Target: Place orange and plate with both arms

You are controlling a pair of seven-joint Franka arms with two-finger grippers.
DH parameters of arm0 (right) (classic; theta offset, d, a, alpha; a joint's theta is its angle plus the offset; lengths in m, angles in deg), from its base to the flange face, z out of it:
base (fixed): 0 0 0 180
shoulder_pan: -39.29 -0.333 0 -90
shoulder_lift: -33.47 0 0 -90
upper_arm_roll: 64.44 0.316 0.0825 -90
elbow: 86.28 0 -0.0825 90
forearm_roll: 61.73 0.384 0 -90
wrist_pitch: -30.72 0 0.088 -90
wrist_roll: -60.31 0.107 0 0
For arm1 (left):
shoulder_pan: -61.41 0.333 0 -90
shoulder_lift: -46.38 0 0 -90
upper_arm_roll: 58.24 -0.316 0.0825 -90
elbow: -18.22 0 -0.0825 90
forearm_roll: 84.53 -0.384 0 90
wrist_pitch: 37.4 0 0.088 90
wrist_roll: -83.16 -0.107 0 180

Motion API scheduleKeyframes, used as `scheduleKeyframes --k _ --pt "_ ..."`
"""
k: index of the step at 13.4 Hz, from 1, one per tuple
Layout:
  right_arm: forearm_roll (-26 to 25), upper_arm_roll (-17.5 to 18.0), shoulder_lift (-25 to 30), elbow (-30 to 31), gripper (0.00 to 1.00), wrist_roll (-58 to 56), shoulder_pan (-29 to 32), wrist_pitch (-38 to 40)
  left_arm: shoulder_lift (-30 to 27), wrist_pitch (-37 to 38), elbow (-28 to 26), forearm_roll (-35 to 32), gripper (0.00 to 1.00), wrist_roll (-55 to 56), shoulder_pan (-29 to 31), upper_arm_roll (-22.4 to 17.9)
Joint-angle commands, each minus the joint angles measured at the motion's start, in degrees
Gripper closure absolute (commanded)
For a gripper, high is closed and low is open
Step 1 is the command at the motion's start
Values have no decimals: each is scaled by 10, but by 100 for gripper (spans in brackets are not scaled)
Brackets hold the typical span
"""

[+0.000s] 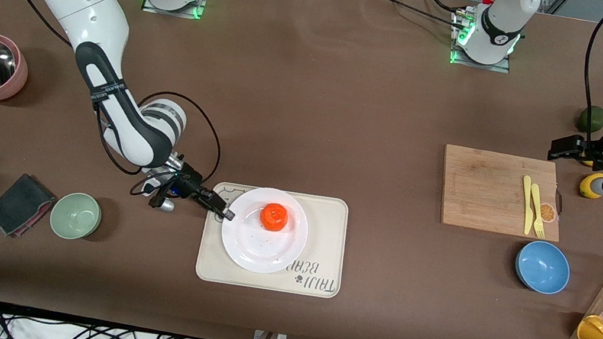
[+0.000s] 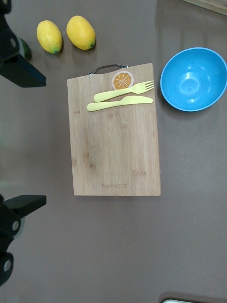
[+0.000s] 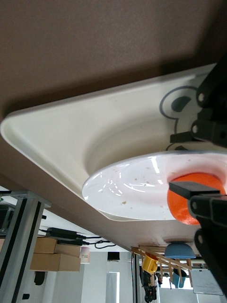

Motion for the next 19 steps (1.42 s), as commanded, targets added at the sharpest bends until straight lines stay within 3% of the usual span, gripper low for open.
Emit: scheduleKeyframes --k 1,2,5,10,14,17,19 --pt "-27 -6 45 11 21 13 5 8 3 15 13 14 0 -15 1 -2" --pt "-27 -6 59 12 0 14 6 10 3 15 13 14 0 -15 0 -1" --pt "-56 -19 111 37 0 17 19 35 3 19 14 14 0 -15 0 -1" --pt "-179 -162 217 115 0 18 24 266 4 20 14 14 0 -14 0 -1" --pt "-353 -254 336 126 0 160 25 461 4 20 14 14 0 -14 1 -1" --pt "-517 -258 439 121 0 355 25 505 4 20 13 14 0 -14 0 -1" --pt "-657 -257 479 96 0 417 24 536 5 20 13 14 0 -14 -1 -1"
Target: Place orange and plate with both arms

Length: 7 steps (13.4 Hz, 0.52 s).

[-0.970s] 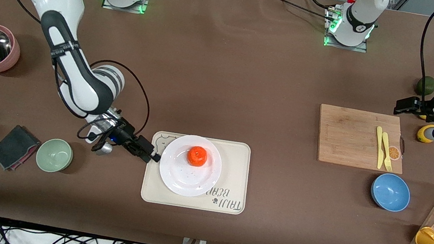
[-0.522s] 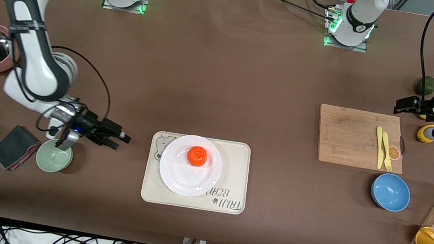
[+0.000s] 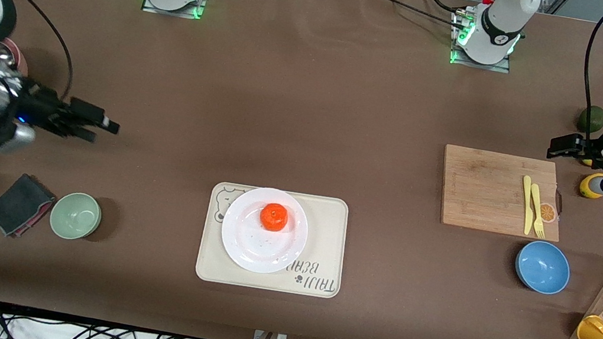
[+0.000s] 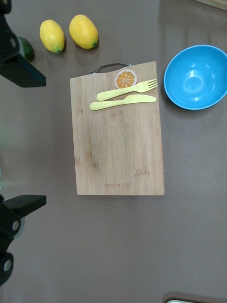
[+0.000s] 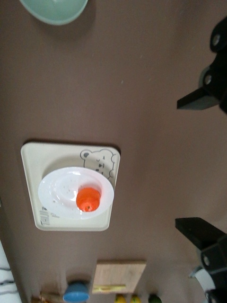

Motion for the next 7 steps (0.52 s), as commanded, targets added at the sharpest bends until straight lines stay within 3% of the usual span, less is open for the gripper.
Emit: scheduleKeyframes --k 1,4,7 --pt "-141 1 56 -12 0 69 -7 47 6 16 11 14 0 -15 -2 -2" --pt "-228 2 61 -80 0 106 -11 127 8 19 13 15 0 -14 -7 -2" --pt "-245 4 62 -106 0 110 -12 162 9 17 13 15 0 -14 -8 -2"
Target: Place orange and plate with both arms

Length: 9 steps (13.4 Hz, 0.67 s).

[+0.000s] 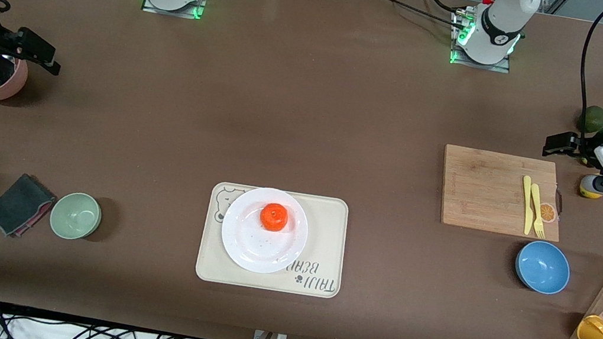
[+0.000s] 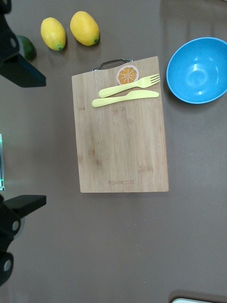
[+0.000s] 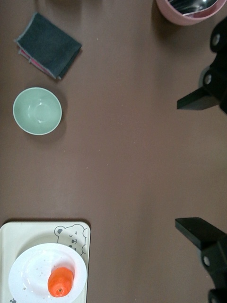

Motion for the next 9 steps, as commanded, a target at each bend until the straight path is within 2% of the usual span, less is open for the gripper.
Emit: scheduleKeyframes --k 1,3,7,9 --pt "-18 -1 -10 -31 0 11 -5 24 7 10 13 14 0 -13 -2 -4" --pt "-42 2 -14 -32 0 14 -5 24 7 9 14 14 0 -13 -2 -4" --pt "-37 -3 -20 -36 0 14 -1 20 7 9 16 14 0 -13 -2 -4" --pt "-37 -3 -30 -58 0 13 1 22 11 9 16 14 0 -13 -3 -4"
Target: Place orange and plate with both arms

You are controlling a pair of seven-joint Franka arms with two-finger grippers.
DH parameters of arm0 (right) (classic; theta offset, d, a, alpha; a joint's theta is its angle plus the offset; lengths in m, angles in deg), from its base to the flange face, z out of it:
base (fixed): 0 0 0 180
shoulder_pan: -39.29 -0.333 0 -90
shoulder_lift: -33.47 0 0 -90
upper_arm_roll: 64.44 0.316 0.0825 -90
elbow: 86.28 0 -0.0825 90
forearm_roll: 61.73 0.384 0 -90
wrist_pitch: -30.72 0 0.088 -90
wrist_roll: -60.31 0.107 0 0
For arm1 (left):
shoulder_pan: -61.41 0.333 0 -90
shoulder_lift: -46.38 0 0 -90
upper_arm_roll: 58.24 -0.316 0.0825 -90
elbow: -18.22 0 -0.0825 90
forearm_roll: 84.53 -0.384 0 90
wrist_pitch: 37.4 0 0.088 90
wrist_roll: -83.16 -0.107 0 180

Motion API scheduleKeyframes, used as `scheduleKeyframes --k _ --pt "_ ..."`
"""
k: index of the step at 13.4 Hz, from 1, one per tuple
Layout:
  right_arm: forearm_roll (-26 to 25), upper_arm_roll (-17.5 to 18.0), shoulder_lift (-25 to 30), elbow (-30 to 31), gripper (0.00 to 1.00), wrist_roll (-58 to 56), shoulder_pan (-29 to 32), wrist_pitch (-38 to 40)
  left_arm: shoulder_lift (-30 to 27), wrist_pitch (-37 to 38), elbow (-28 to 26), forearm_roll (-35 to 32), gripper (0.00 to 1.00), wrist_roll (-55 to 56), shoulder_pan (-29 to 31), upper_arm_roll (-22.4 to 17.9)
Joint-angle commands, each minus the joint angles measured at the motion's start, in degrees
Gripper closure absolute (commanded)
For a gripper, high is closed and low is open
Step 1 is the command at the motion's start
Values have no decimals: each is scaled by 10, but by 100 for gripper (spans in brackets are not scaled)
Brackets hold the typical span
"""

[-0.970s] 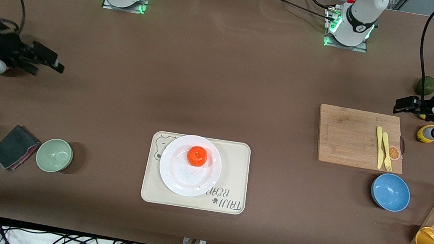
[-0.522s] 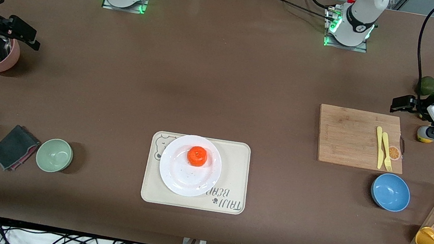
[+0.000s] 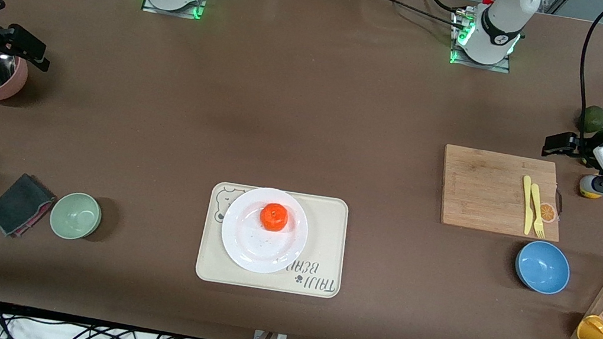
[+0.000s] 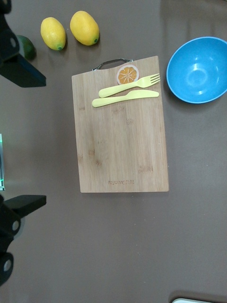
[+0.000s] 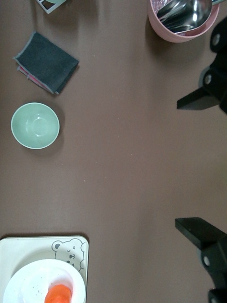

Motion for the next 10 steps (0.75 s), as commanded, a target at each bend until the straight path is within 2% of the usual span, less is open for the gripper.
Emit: scheduleKeyframes --k 1,10 --pt "-9 0 -18 -50 0 6 1 16 13 9 16 14 0 -13 -3 -4" --pt "-16 -4 -25 -51 0 2 6 14 13 9 18 13 0 -13 -3 -4"
